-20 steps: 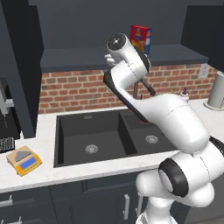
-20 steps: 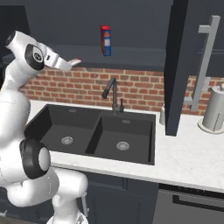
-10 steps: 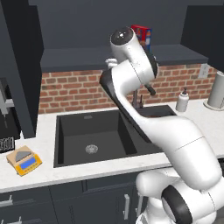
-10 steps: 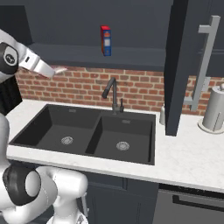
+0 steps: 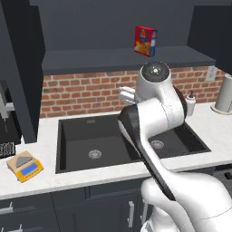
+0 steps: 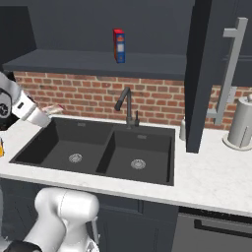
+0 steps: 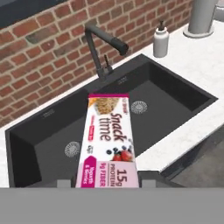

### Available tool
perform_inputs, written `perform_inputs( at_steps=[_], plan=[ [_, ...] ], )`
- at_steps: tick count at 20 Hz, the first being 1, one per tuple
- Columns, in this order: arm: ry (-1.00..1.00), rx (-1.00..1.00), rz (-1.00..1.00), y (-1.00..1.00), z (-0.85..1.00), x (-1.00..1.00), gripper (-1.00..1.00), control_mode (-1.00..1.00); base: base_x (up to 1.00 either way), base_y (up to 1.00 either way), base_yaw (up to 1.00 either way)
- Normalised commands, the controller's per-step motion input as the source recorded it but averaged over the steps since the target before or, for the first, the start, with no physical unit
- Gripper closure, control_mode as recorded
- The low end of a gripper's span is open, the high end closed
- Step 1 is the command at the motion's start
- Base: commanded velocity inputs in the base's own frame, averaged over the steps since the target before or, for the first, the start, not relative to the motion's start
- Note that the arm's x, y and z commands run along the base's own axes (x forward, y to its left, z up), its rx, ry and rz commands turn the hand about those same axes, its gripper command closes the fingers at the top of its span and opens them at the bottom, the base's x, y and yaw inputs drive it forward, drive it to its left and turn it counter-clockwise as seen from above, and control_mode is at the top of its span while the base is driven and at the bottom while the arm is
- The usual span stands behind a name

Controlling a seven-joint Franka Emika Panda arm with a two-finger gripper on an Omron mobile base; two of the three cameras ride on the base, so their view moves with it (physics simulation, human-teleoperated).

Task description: Pick the bar and place it on the digital scale for weighing, and close the cabinet.

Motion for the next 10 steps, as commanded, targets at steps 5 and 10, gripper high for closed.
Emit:
perform_inputs(
  at_steps=[5,10],
  plan=[
    [0.0,0.26,0.3,0.11,-0.87,-0.21,1.0,-1.0,0.0,0.0,0.0],
    [0.0,0.24,0.53,0.51,-0.5,0.06,1.0,-1.0,0.0,0.0,0.0]
  ],
)
